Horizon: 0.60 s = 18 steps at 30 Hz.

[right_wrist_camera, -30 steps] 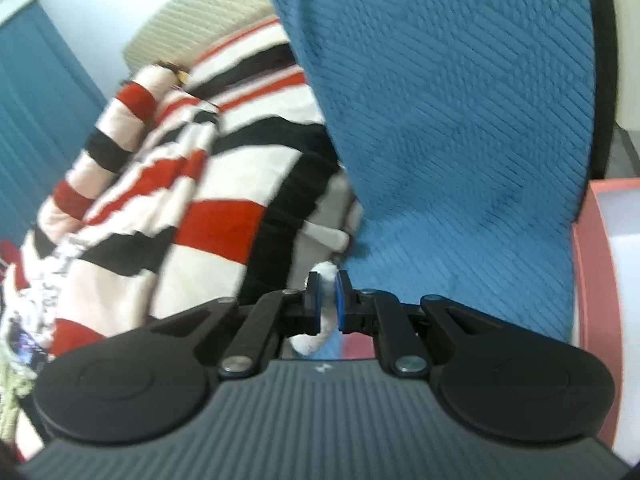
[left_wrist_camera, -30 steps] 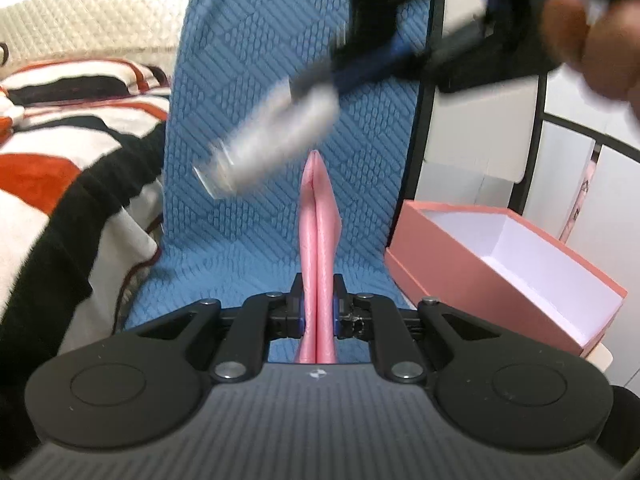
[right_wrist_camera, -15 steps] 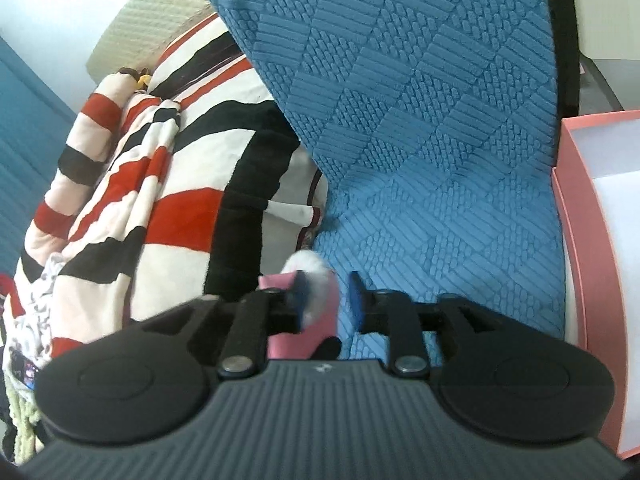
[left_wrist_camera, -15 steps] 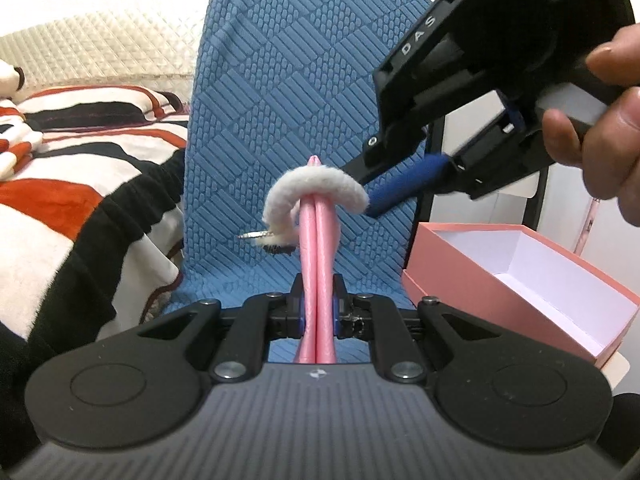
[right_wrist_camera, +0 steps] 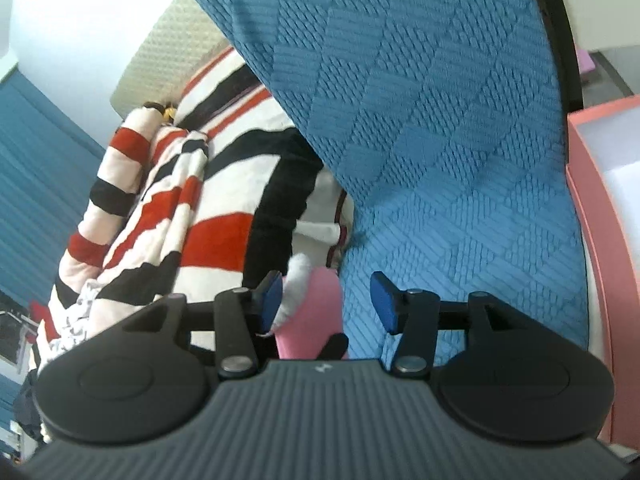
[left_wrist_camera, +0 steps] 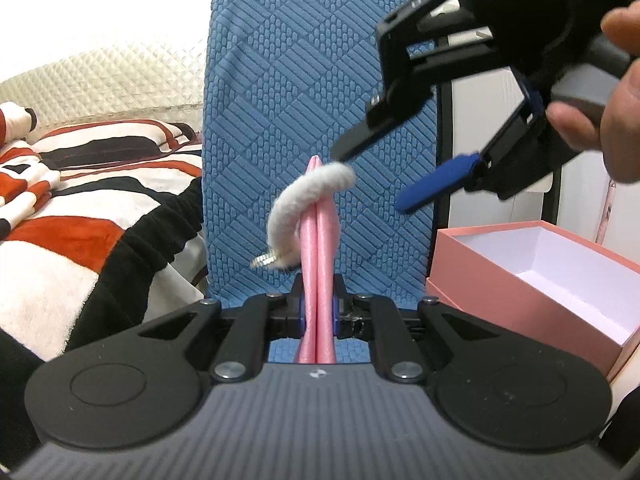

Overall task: Organize objects
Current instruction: 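Carry the ring to the pink strip held by the left gripper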

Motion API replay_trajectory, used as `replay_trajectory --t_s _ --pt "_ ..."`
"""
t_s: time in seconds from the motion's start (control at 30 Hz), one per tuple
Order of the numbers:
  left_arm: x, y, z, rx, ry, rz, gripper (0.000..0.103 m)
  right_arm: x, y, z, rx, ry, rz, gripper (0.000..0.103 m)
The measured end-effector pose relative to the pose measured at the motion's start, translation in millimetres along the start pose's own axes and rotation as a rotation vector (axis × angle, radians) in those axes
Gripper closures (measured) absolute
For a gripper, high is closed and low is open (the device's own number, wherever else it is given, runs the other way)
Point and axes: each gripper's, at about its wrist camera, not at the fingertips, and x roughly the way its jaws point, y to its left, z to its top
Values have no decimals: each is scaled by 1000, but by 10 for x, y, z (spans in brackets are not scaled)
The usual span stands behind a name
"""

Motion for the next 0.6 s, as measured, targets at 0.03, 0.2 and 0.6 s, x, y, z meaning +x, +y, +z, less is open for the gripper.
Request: replay_trajectory --t_s 0.03,0.2,0.6 --pt "1 -6 -1 3 0 -1 90 -9 13 7 -10 -5 -1 50" --pt "2 -23 -5 16 0 -2 90 -41 46 33 -45 -18 4 50" --pt "38 -57 -32 61 17 8 90 194 408 121 -198 52 -17 85"
